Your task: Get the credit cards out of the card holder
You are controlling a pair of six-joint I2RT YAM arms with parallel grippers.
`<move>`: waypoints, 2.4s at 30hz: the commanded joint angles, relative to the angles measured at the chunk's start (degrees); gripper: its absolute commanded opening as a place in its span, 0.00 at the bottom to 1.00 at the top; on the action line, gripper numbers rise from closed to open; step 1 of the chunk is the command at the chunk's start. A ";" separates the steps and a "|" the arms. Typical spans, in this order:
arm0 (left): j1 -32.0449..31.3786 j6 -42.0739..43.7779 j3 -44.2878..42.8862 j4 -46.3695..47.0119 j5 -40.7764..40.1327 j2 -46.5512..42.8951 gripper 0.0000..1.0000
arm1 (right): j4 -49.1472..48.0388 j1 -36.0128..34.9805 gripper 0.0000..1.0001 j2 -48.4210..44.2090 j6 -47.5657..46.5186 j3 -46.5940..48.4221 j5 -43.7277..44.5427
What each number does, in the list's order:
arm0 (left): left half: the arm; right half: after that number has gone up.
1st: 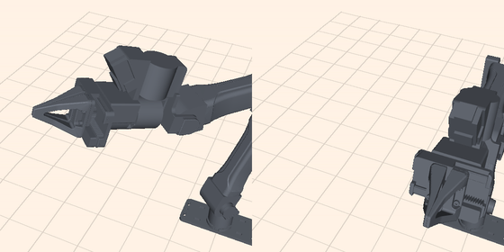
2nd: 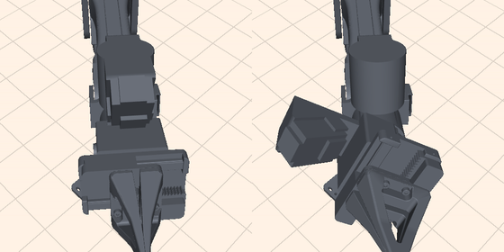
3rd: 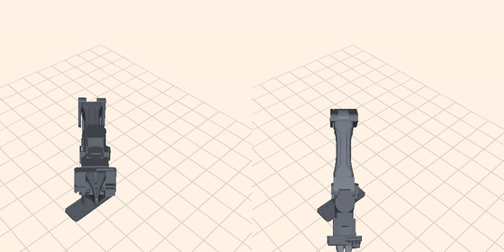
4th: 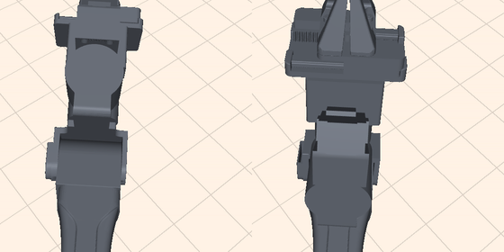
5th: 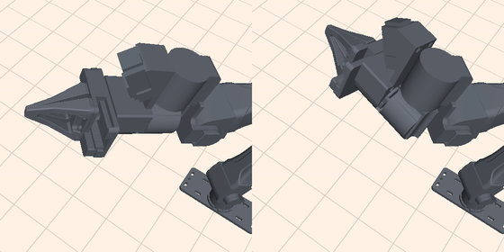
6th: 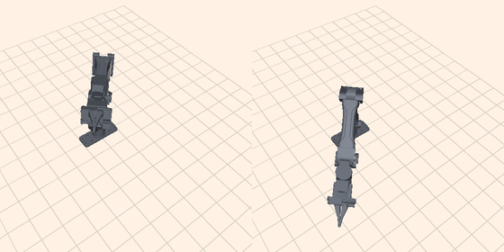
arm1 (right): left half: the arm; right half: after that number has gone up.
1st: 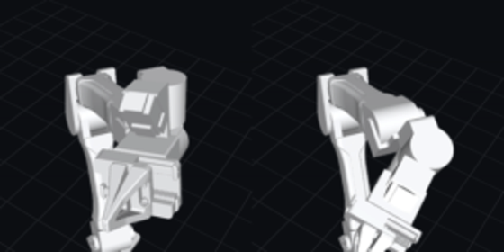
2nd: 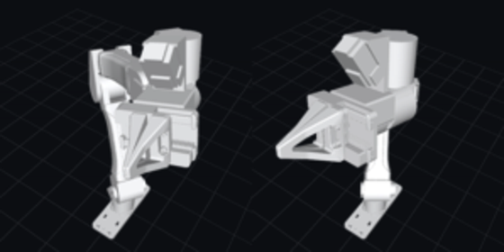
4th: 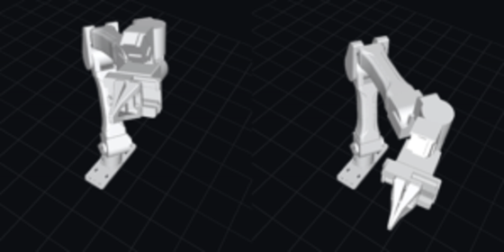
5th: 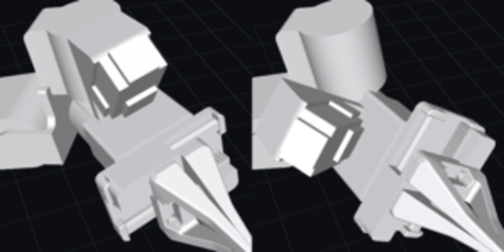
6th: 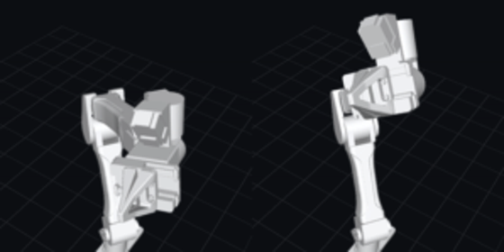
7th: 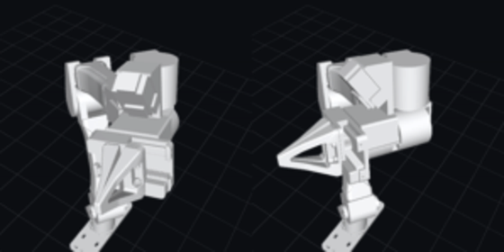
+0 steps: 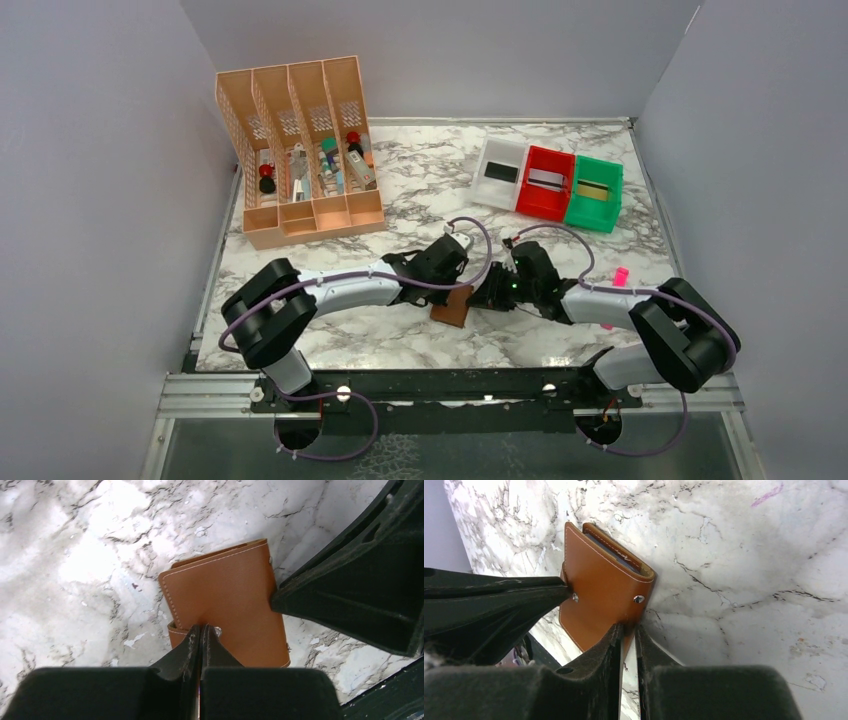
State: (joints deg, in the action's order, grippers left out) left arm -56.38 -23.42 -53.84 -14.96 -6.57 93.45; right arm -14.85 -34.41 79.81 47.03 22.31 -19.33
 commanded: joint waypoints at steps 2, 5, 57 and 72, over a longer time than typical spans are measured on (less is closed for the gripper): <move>-0.16 -0.98 1.69 -1.60 -4.49 -4.33 0.00 | 6.26 -0.13 0.20 -1.24 -2.20 1.00 5.43; 0.01 -1.76 2.23 -1.80 -6.03 -4.89 0.19 | 5.54 -0.12 0.24 -2.12 -3.50 0.90 4.03; 0.56 -4.56 4.05 -0.84 -8.90 -4.12 0.00 | 6.79 -0.13 0.36 -2.46 -6.47 2.99 0.11; 0.39 -3.24 11.35 0.03 -4.42 -24.84 0.00 | 16.66 -0.13 0.37 -8.93 -10.45 8.26 6.00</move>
State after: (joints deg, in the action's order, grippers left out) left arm -55.99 -27.79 -42.96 -16.43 -15.22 72.79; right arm -2.22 -34.44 73.73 38.35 28.64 -16.91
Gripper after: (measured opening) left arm 0.037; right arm 0.364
